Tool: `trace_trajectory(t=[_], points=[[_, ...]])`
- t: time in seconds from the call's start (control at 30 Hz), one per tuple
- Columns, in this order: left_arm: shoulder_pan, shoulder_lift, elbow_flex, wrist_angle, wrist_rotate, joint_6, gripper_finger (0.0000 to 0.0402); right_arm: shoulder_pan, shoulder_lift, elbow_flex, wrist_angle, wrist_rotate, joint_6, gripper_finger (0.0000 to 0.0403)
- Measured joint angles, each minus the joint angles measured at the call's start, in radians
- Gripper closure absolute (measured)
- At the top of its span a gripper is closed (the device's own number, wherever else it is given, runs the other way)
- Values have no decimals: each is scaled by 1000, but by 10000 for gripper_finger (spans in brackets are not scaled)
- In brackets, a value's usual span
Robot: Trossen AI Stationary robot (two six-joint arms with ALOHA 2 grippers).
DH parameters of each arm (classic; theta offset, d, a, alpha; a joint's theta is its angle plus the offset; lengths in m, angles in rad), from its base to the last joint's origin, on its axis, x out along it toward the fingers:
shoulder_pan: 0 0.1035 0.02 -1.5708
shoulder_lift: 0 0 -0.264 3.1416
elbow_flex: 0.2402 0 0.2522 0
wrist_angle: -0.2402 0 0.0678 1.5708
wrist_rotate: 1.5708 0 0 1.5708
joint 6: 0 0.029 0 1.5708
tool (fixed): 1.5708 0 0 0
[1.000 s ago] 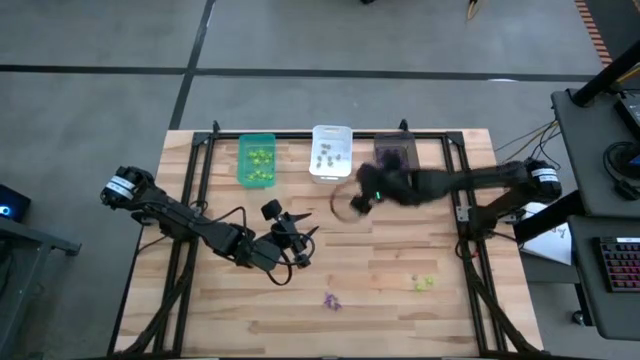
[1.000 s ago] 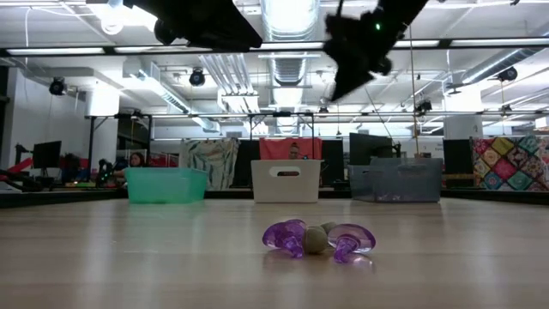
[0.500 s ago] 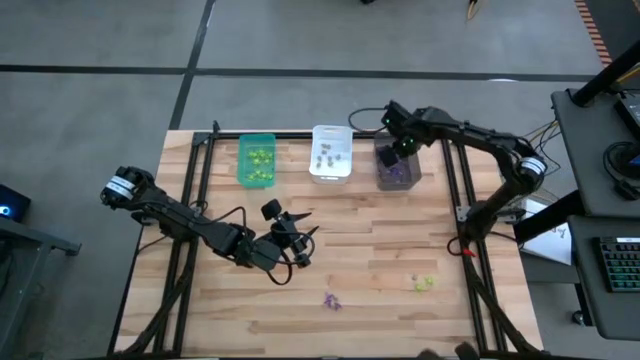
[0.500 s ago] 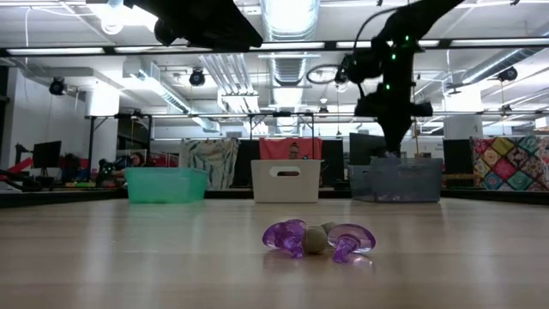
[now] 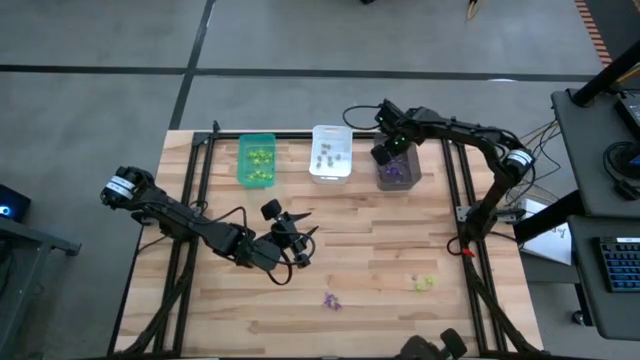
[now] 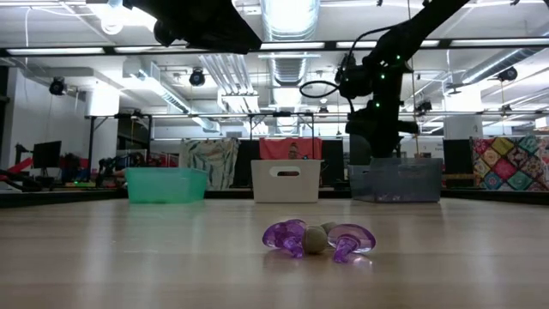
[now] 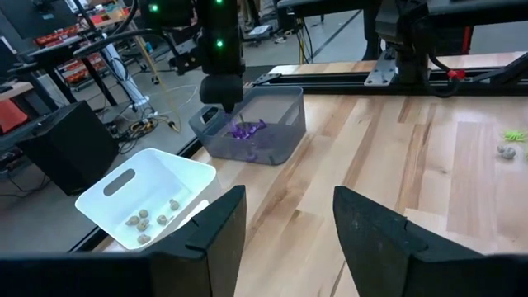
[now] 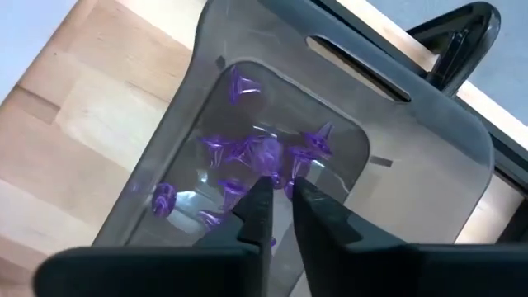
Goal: Sort Halloween decoration
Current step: Put the purple witch hat toy into the gray bin
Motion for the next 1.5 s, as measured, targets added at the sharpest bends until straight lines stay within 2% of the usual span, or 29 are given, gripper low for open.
trace_trajectory(t=[0.33, 0.6, 0.7, 0.93, 1.07, 1.13, 1.3, 1.5], points=[[0, 0, 0, 0, 0, 0, 235, 1, -40, 0, 0, 0, 1, 290], [0, 0, 0, -5, 10, 0, 235, 56, -164, 0, -2, 0, 20, 283], [0, 1, 0, -7, 104, 0, 235, 110, -225, 0, -2, 1, 25, 290], [0, 2, 0, -67, 516, 51, 235, 316, -349, -6, 2, 11, 67, 307], [-1, 2, -11, -85, 667, 114, 235, 458, -393, -12, 11, 17, 77, 314], [0, 2, -27, -84, 716, 146, 235, 533, -407, -18, 30, 26, 85, 316], [0, 2, -84, -36, 760, 155, 235, 708, -421, -51, 82, 36, 108, 321], [0, 2, -182, 184, 784, 156, 235, 857, -421, -121, 210, 55, 147, 319]])
